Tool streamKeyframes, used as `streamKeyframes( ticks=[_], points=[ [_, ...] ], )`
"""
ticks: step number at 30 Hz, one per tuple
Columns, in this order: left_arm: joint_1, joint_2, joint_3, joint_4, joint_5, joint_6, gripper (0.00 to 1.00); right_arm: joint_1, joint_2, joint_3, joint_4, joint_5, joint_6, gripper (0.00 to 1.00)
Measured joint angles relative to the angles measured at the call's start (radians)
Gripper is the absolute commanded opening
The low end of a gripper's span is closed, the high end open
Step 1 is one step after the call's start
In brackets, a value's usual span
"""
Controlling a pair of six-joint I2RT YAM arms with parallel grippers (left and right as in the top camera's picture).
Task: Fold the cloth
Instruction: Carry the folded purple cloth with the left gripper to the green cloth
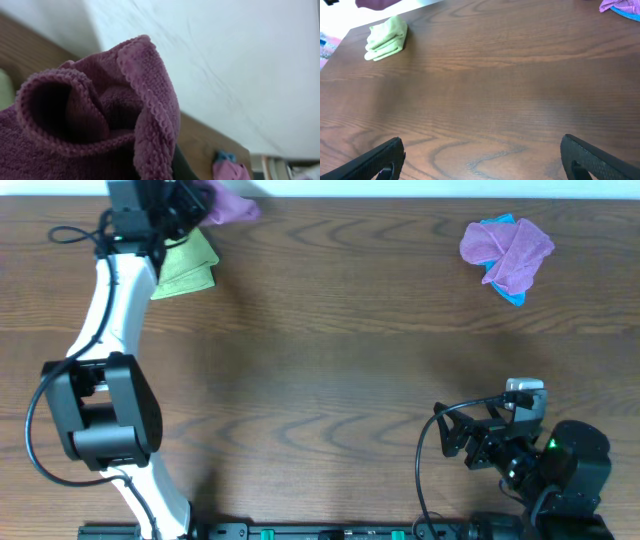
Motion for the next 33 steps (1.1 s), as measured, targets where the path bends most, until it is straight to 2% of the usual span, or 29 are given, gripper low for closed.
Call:
streamKeyframes(
  ticks=[10,25,33],
  points=[
    [0.08,0.002,0.007,-0.002,-0.094,0.093,0.06,0.0,0.0,0.0,0.0,0.0,0.0,0.99],
    [0.08,0.111,0.01,-0.023,-0.142,0.166,0.06,0.0,0.0,0.0,0.0,0.0,0.0,0.99],
    [0.08,0.115,0.011,-0.086,-0.184,0.2,0.06,0.0,0.0,0.0,0.0,0.0,0.0,0.99]
  ],
)
